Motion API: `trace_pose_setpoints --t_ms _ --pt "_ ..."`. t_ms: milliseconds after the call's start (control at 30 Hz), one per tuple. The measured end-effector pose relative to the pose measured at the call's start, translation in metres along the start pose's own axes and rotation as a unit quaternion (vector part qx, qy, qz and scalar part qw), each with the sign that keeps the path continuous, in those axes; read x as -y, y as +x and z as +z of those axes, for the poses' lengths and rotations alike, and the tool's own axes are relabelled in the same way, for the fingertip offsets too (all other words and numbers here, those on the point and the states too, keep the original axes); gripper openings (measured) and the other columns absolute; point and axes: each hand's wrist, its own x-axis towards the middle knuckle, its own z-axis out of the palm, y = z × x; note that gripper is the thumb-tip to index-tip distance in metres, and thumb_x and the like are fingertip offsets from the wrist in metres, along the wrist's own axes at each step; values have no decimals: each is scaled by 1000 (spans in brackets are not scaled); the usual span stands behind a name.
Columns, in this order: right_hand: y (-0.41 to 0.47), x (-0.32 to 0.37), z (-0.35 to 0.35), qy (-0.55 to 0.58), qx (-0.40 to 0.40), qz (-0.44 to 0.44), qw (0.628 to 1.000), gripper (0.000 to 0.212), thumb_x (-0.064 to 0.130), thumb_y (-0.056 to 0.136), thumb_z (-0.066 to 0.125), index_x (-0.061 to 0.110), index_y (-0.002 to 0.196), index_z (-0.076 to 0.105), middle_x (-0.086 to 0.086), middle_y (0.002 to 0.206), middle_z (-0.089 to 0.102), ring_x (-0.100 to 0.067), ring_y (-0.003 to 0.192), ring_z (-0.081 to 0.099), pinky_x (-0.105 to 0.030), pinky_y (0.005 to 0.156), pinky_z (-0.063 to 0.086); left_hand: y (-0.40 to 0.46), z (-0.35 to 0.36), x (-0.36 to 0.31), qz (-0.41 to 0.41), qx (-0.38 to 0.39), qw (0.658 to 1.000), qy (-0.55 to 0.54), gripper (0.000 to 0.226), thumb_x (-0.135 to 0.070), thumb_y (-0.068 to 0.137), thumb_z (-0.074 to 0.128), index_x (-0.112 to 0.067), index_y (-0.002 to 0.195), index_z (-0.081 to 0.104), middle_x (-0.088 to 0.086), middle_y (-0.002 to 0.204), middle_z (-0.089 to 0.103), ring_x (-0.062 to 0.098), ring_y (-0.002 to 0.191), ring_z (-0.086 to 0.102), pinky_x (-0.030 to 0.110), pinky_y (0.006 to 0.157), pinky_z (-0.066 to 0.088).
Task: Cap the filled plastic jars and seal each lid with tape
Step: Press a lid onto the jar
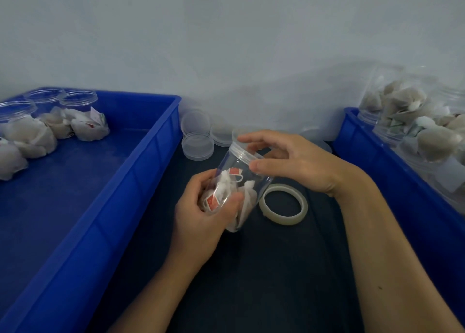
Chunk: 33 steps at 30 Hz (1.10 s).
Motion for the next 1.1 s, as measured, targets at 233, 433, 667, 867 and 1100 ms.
trace_pose_setpoints --t_ms 233,433,667,867,1100 --pt "3 0 4 -15 -48 -20 999 86 72 66 80 35 141 59 14 125 69 -10 115 69 -43 105 55 -6 1 5 19 -5 1000 20 84 -54 71 88 -29 144 54 -19 127 66 7 109 72 20 83 60" --pt "8 4 10 -46 -74 -25 996 85 79 64 76 42 138 57 19 123 67 -2 111 67 -38 101 57 -4 -2 7 22 -17 997 71 84 -61 69 85 -36 142 50 -24 123 61 2 108 69 14 81 56" --pt "14 9 19 -106 -64 -30 992 59 79 81 60 51 134 59 29 128 62 7 118 58 -28 100 51 -2 -1 8 12 -5 993 122 80 -71 78 68 -45 147 38 -24 125 59 -4 112 64 11 81 53" --pt "13 -3 29 -135 -111 41 984 65 74 101 36 37 152 49 16 151 56 -8 134 54 -40 113 45 3 -3 13 -42 -14 987 153 63 -82 80 56 -50 135 49 -21 123 63 -3 109 63 34 89 58" --pt "-17 -46 59 -214 -155 157 952 34 30 108 40 22 135 59 0 132 65 -23 116 60 -39 93 49 4 -4 11 -67 26 980 187 90 -88 78 49 -32 150 44 -18 127 62 1 114 61 21 85 50"
